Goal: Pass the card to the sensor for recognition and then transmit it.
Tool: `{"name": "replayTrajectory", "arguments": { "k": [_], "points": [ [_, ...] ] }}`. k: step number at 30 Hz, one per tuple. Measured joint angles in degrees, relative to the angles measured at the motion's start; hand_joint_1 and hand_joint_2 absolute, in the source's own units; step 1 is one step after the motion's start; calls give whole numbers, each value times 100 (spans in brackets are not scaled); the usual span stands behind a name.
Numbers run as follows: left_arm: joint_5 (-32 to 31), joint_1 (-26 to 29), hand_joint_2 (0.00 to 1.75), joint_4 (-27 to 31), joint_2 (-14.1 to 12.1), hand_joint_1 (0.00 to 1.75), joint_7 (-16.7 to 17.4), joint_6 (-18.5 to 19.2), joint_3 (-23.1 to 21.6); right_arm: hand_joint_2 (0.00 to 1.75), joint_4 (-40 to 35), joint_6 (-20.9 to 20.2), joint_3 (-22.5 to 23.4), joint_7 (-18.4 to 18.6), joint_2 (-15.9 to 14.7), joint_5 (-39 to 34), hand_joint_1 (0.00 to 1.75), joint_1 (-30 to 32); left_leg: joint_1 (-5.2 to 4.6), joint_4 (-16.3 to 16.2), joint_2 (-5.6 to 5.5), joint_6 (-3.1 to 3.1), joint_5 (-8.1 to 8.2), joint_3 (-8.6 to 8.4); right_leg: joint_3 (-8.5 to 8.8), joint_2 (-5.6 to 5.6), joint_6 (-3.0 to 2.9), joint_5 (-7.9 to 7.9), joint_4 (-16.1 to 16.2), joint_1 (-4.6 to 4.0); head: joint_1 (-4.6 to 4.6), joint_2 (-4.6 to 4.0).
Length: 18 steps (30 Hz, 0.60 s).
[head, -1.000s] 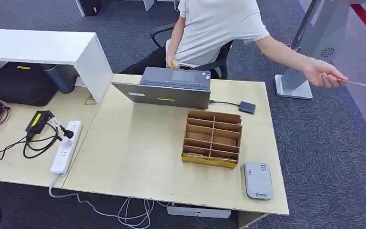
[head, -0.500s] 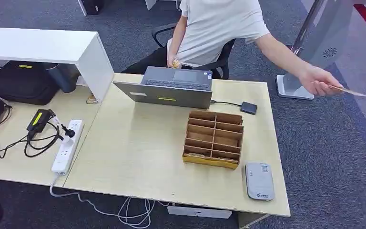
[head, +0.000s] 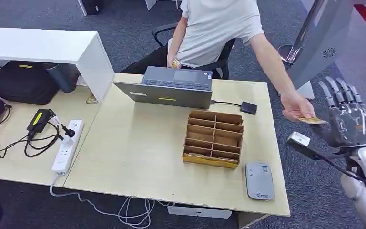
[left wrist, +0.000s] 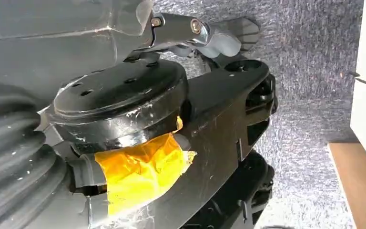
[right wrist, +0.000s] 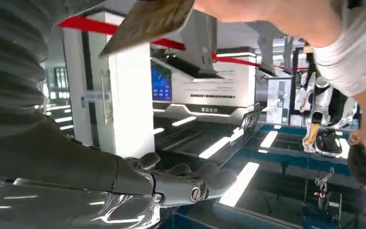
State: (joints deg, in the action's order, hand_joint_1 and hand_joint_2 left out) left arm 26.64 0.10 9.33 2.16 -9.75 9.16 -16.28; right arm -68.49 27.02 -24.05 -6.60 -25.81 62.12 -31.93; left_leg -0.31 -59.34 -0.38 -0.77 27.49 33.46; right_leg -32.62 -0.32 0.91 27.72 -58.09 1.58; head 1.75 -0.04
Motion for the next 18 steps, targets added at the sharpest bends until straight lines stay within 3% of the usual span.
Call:
{"name": "replayTrajectory", "arguments": {
  "k": [6,11,12,13,18],
  "points": [
    [15,-4,175,-4,-11,0,6,24,0,175,559,135,-282,46,599,-92,0,-358,0,-1,-5,1,-1,2,0,-5,0,0,0,1,-2,0],
    [20,-3,175,-9,-15,0,6,52,0,175,786,170,-386,39,824,-133,0,-459,0,-2,-25,2,-2,8,0,-20,0,0,1,3,-2,0],
    [20,-3,175,-9,-15,0,6,52,0,175,819,170,-404,39,859,-133,161,-484,-1,-2,-25,2,-2,8,-1,-20,0,0,1,4,-2,0],
    [20,-4,175,-9,-15,0,6,55,0,175,859,170,-424,39,889,-135,175,-513,-1,-3,-25,2,-2,8,-2,-19,1,0,1,4,0,-2],
    [37,-2,175,-11,-17,0,20,55,0,175,933,162,-476,-83,963,-339,175,-539,-1,-3,-30,2,-1,10,-2,-25,1,1,2,4,-2,0]
  ]
}}
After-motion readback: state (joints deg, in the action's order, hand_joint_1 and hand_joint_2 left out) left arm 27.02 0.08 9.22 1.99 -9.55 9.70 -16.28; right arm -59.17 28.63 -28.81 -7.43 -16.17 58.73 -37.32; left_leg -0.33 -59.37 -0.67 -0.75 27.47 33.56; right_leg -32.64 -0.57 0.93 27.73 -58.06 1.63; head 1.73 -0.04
